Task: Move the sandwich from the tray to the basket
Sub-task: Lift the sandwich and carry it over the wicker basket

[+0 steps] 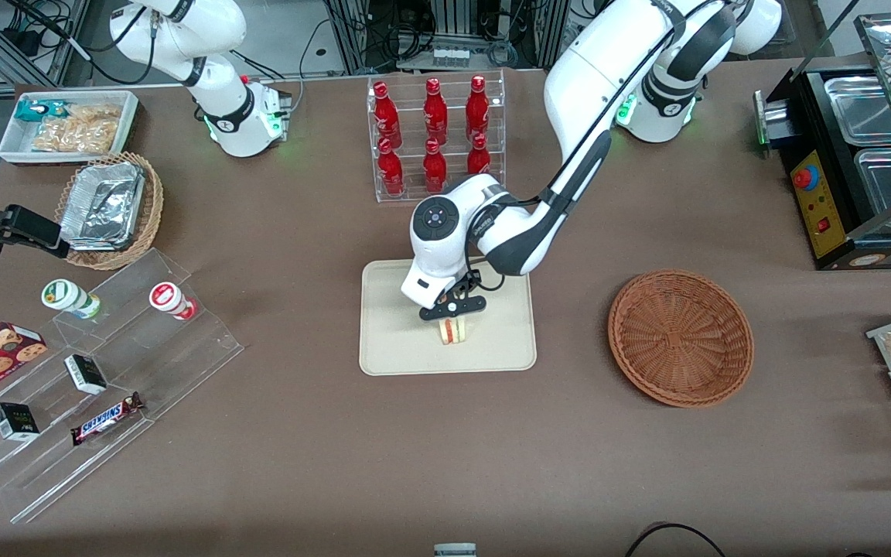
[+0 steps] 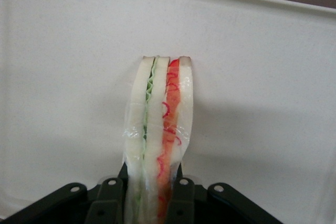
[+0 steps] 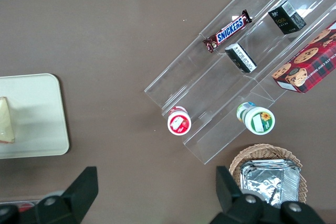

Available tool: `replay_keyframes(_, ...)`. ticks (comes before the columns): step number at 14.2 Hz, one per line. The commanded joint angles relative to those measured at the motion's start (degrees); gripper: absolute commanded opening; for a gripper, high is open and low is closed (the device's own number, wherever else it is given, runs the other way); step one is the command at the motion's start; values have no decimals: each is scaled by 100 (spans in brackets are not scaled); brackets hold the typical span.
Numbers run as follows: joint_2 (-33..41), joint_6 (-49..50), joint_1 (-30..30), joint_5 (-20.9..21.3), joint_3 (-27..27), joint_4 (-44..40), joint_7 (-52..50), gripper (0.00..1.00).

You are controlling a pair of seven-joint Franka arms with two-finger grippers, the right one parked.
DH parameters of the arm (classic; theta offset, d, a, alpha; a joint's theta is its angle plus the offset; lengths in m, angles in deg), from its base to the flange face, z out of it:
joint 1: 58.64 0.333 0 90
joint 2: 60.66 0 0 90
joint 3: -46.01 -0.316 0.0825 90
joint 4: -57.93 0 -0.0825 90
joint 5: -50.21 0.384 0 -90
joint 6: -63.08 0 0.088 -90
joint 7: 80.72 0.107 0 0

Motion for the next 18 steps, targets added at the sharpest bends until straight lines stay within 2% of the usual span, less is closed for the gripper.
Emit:
replay_keyframes(1, -53, -20, -71, 113, -92, -116, -189, 15)
replay_keyframes(5, 122, 94, -27, 104, -443, -134, -400, 11)
replay_keyframes(8, 508, 699, 43, 17, -838, -134, -365, 11)
replay_keyframes(12, 1184, 1841, 841, 8, -875, 6, -94, 11)
replay_keyframes(15, 2027, 1896, 1640, -1, -866, 1005, 985, 11)
replay_keyframes(18, 2547, 1887, 2406, -28, -866, 1649, 2005, 10)
